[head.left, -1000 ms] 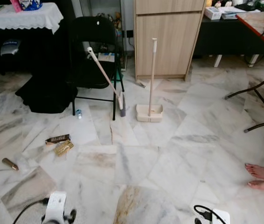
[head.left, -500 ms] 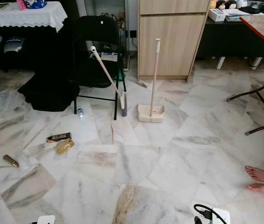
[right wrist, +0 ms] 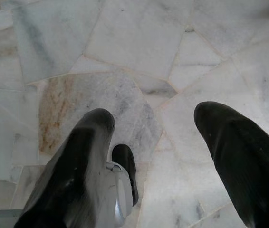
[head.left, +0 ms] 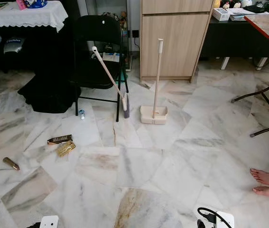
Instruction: Sweep floor
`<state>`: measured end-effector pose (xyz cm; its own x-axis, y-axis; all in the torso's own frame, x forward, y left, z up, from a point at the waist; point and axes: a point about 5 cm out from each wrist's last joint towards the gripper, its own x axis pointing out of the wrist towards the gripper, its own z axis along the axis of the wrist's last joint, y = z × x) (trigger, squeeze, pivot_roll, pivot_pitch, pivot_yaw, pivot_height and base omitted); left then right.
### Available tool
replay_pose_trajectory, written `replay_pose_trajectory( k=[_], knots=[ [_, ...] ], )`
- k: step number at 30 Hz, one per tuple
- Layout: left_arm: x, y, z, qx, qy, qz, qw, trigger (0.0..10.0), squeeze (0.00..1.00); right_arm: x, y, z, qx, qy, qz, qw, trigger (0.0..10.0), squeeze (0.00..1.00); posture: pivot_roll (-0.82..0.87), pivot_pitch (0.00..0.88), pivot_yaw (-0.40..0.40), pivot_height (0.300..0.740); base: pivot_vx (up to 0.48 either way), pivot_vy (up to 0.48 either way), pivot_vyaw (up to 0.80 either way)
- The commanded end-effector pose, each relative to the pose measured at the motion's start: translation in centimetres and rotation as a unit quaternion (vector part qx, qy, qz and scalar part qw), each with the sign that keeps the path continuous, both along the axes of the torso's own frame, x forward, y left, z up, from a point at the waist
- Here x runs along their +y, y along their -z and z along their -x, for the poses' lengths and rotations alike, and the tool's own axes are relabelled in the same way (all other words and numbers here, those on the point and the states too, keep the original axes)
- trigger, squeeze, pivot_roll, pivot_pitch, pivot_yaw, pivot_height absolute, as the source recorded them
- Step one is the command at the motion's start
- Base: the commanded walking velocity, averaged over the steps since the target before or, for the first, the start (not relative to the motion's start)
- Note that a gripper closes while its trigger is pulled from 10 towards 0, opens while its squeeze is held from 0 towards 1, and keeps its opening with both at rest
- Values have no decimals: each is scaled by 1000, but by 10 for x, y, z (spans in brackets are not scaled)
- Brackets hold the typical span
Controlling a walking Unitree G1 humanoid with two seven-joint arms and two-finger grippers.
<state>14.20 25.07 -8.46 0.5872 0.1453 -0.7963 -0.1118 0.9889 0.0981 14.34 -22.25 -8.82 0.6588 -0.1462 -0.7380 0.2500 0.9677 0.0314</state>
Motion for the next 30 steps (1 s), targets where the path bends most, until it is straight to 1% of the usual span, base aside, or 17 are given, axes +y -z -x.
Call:
replay_pose_trajectory(
  k=[1,3,7,10,11,17,23,30],
  knots=[
    [0,5,13,25,-4,1,1000,10000,0,-1,1,3,5,1,-1,1000,10000,0,-11,60,41,740,0,0,0],
    [1,7,20,33,-6,1,999,10000,0,-1,1,4,7,0,-1,1000,10000,0,-10,50,38,740,0,0,0],
    [2,9,27,42,-8,1,999,10000,0,-1,2,4,9,-3,-1,1000,10000,0,-9,42,36,740,0,0,0],
    [1,10,29,45,-9,1,999,10000,0,-1,2,4,9,-4,-1,1000,10000,0,-9,42,36,740,164,0,0],
    [1,10,30,46,-9,1,999,10000,0,-1,2,4,10,-5,-1,1000,10000,0,-6,28,35,740,251,0,0],
    [1,9,27,44,-7,2,999,10000,0,0,2,4,10,-7,-3,1000,10000,0,-11,17,40,740,258,0,0],
    [0,8,21,40,-2,2,999,10000,0,1,2,4,11,-6,-4,1000,10000,0,-15,13,44,740,268,0,0],
    [0,8,20,39,0,3,999,10000,0,1,3,5,15,-8,-4,1000,10000,0,-14,18,44,740,268,0,0]
  ],
)
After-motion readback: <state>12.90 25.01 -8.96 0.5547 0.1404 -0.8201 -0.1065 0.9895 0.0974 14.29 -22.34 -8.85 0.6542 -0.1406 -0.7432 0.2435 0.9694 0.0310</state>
